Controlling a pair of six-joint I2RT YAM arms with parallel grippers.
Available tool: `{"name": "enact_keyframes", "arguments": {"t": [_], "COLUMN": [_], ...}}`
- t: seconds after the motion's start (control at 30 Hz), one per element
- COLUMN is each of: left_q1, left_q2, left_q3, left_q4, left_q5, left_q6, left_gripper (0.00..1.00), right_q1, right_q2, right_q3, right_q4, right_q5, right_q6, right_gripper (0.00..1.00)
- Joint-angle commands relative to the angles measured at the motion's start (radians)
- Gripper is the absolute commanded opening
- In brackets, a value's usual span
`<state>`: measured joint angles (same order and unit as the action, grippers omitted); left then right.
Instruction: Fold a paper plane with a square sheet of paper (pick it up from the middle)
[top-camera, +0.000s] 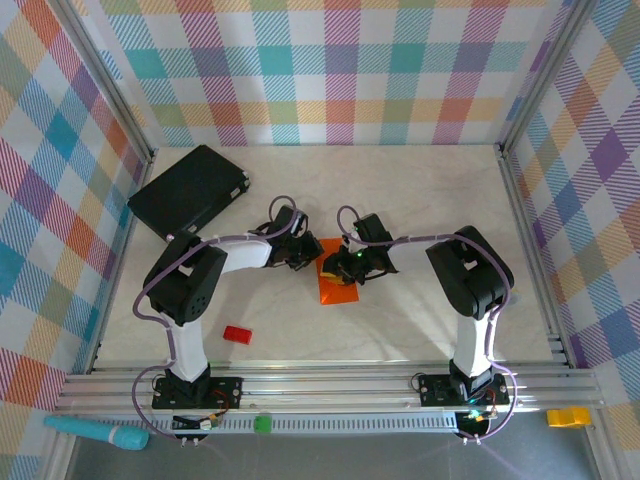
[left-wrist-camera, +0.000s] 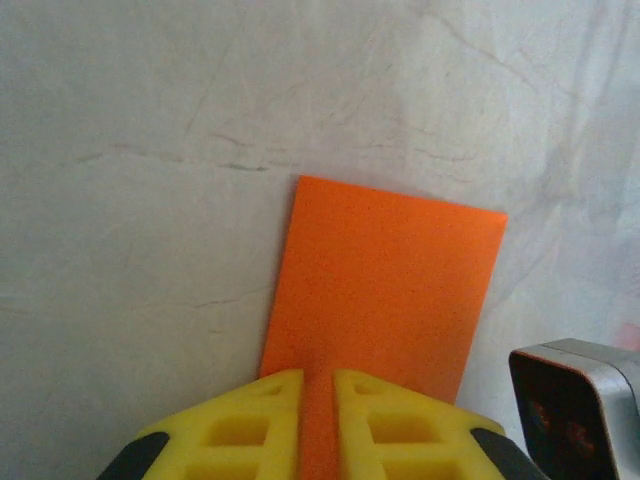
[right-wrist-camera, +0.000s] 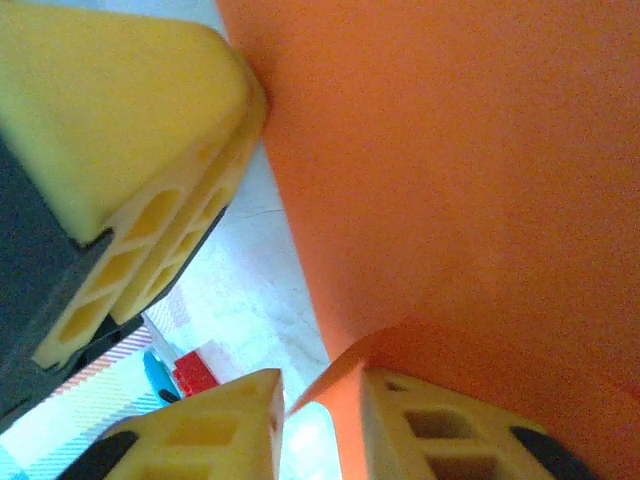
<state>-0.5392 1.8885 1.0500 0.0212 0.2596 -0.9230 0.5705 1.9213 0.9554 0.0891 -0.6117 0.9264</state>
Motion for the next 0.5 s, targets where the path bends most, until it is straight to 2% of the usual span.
{"name": "enact_keyframes", "arguments": {"t": [0.0, 0.27, 0.47], "left_q1": [0.034, 0.073, 0.036], "left_q2": [-0.100, -0.234, -0.262], "left_q3": [0.021, -0.039, -0.107], "left_q4": [-0.059, -0.053, -0.032], "left_q5": [-0.031, -0.016, 0.014], "left_q6": [0.003, 0.012, 0.028], "left_gripper": [0.16, 0.15, 0.03], "right_q1": [0.003, 0.003, 0.003], "right_q2": [0.070, 0.084, 0.099], "right_q3": [-0.034, -0.017, -0.015], "right_q4": [-0.147, -0.191, -0.234], "right_q5": [0.095, 0.121, 0.161], "right_q6": [-0.023, -0.044, -0.051], "right_gripper": [0.31, 0.32, 0.17]}}
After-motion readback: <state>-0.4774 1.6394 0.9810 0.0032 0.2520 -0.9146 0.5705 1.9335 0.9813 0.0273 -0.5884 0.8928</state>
